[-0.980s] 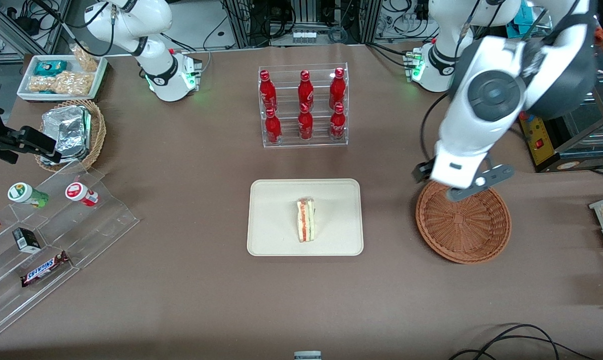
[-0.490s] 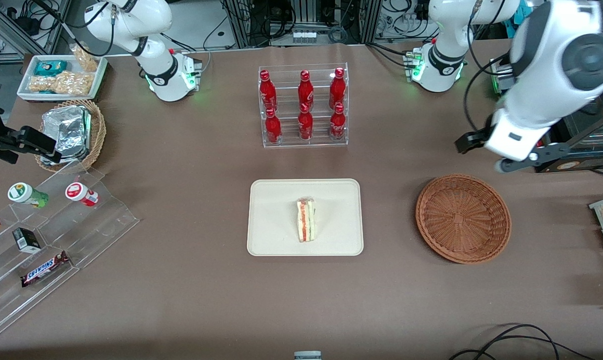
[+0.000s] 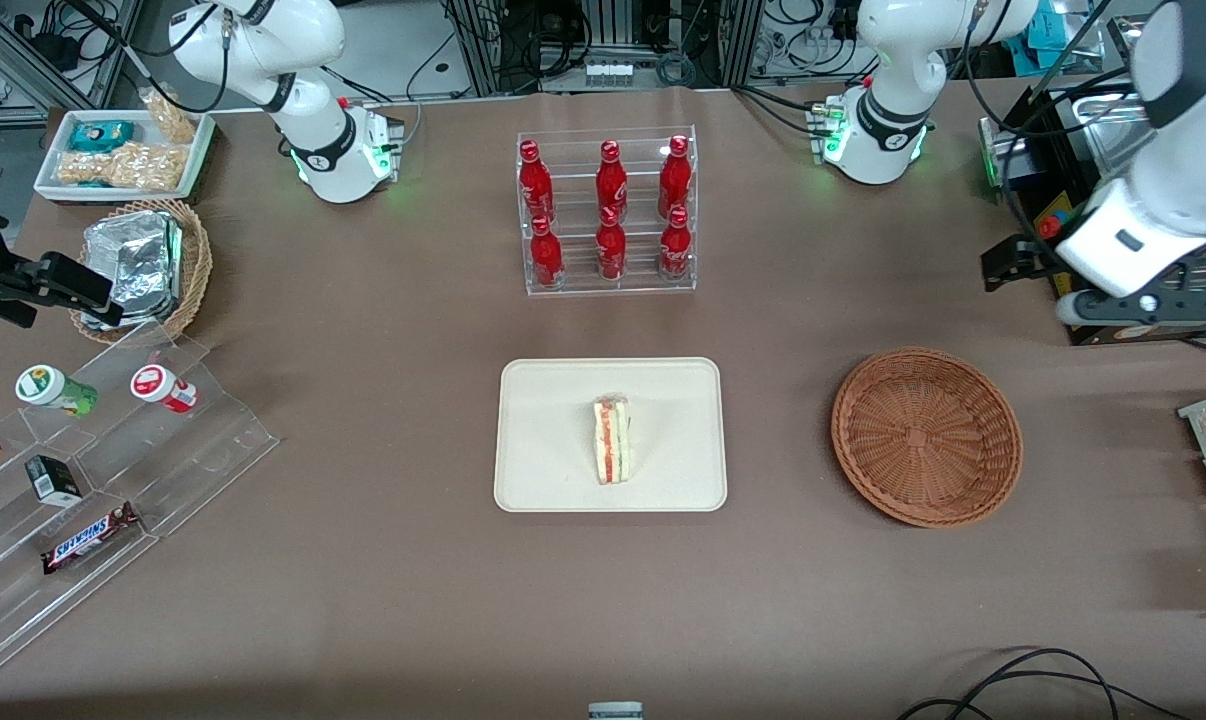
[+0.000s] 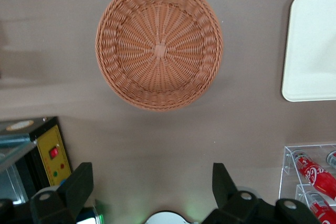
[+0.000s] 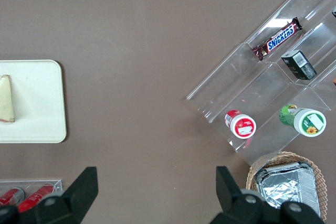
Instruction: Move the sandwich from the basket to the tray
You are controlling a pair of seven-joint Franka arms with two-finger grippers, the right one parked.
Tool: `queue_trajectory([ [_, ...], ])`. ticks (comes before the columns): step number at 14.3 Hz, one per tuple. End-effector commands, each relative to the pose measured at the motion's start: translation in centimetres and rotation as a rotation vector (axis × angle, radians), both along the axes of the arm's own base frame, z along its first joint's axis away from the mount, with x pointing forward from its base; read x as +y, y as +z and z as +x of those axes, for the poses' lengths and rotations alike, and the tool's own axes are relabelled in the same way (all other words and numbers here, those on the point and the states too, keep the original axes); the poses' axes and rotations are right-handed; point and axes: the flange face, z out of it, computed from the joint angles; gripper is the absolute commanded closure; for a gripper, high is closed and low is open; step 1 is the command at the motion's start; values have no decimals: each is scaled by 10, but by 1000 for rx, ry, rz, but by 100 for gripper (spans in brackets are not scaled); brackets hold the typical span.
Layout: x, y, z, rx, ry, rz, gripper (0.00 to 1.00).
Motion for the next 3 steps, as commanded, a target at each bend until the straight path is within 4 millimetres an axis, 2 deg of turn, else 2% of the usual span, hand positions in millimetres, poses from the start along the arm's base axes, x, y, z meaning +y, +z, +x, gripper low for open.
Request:
queue_trajectory([
  [1,0,18,5,-56,-24,-24,0],
  [3,11,19,8,-61,-4,-29,0],
])
